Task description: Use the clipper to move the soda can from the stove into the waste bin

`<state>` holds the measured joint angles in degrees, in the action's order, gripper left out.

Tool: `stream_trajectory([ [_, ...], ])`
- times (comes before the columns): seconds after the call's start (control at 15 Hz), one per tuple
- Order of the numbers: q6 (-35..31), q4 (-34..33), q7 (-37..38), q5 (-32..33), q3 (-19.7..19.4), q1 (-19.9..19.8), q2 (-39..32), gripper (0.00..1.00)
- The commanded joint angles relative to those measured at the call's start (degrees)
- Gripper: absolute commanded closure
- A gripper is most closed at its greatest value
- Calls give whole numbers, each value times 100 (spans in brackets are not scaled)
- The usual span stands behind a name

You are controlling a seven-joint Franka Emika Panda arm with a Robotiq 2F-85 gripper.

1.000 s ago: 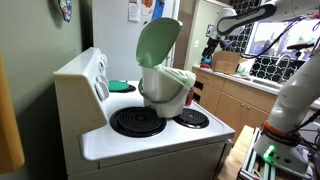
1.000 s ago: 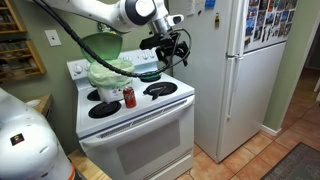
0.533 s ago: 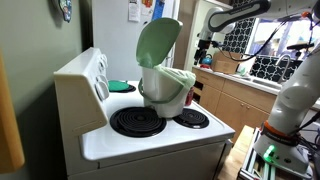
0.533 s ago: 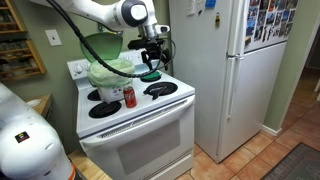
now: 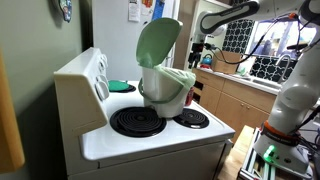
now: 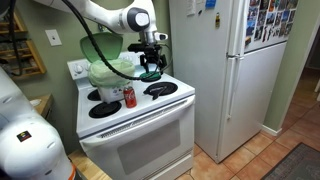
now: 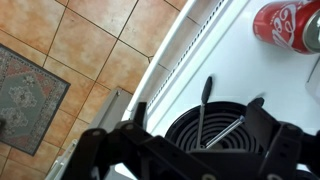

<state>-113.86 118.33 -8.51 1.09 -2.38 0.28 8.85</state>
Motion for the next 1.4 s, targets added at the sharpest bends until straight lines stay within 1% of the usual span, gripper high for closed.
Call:
stream_trajectory([
  [0.0,-294,-45,-84,-317,13,14,-189,0],
  [0.07,-568,-40,-292,-720,3,86,-311,0],
  [0.13,-720,-61,-266,-903,42,114,-449,0],
  [0.2,-940,-85,-491,-1095,64,146,-650,0],
  [0.4,-1326,-272,-558,-1431,174,142,-1274,0],
  [0.47,-1419,-352,-502,-1433,221,137,-1465,0],
  [0.6,-1495,-623,-327,-1231,324,149,-1895,0],
  [0.73,-1510,-943,-300,-1114,393,143,-2255,0],
  [0.8,-1510,-572,-374,-1197,408,87,-1891,0],
  [1.0,-1513,-894,-368,-1185,462,81,-2238,0],
  [1.2,-1513,-945,-368,-1185,463,79,-2260,0],
  [1.27,-1550,-1007,-136,-1092,428,117,-2397,0],
  [1.33,-1452,-1071,-44,-1056,423,130,-2498,0],
])
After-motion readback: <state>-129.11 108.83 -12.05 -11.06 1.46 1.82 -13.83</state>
